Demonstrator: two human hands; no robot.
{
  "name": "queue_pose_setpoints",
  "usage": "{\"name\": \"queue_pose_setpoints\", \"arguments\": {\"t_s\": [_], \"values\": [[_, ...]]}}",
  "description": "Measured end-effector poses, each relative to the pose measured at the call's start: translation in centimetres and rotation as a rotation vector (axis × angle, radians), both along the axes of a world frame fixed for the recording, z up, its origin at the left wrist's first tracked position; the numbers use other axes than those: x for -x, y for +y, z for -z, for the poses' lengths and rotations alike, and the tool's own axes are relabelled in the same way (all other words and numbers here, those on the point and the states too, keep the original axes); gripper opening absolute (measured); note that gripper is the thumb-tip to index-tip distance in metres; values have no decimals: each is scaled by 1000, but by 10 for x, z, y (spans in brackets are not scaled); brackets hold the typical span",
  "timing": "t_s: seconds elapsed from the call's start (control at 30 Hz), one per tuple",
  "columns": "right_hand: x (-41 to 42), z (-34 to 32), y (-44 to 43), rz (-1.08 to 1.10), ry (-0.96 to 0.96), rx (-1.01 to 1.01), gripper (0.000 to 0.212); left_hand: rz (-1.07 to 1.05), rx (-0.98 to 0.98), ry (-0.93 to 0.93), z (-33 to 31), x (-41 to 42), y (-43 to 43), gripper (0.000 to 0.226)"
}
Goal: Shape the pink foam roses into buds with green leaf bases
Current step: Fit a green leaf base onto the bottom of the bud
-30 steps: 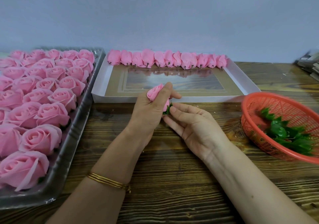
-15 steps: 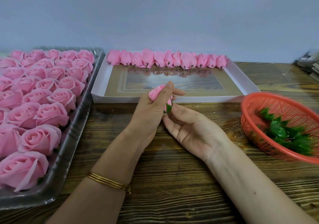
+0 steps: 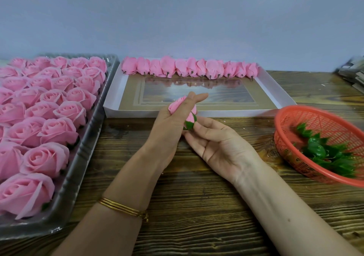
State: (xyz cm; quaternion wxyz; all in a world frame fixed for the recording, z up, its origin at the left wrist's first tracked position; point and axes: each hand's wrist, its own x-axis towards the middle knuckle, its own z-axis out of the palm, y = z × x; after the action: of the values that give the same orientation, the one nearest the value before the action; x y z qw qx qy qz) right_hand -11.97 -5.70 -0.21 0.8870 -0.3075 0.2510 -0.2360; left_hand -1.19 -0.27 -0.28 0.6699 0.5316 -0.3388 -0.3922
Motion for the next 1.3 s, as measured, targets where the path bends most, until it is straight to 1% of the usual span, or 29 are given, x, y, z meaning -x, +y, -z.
{"name": "queue_pose_setpoints", "arguments": {"t_s": [0.17, 0.3, 0.53, 0.67, 0.8, 0.93, 1.03, 1.13, 1.3], "values": [[0, 2, 1, 58, -5, 80, 33, 10, 6, -1, 2, -2, -2, 31], [0, 4, 2, 98, -34, 172, 37, 37, -2, -13, 3, -4, -2, 36], [-1, 5, 4, 133, 7, 371, 42, 40, -19, 2, 2, -3, 0, 38], [0, 5, 4, 143, 44, 437, 45, 39, -12, 9, 3, -3, 0, 40], [2, 3, 4, 127, 46, 422, 49, 57, -3, 24, 2, -2, 0, 41], [2, 2, 4, 94, 5, 349, 52, 102, 2, -10, 2, -3, 1, 39], [2, 1, 3, 78, 2, 327, 53, 127, -2, -20, 1, -2, 3, 42], [2, 0, 2, 43, 14, 324, 49, 156, -6, -15, 0, -3, 4, 43], [3, -1, 0, 2, 28, 328, 35, 224, 7, 17, 0, -5, 5, 46]]}}
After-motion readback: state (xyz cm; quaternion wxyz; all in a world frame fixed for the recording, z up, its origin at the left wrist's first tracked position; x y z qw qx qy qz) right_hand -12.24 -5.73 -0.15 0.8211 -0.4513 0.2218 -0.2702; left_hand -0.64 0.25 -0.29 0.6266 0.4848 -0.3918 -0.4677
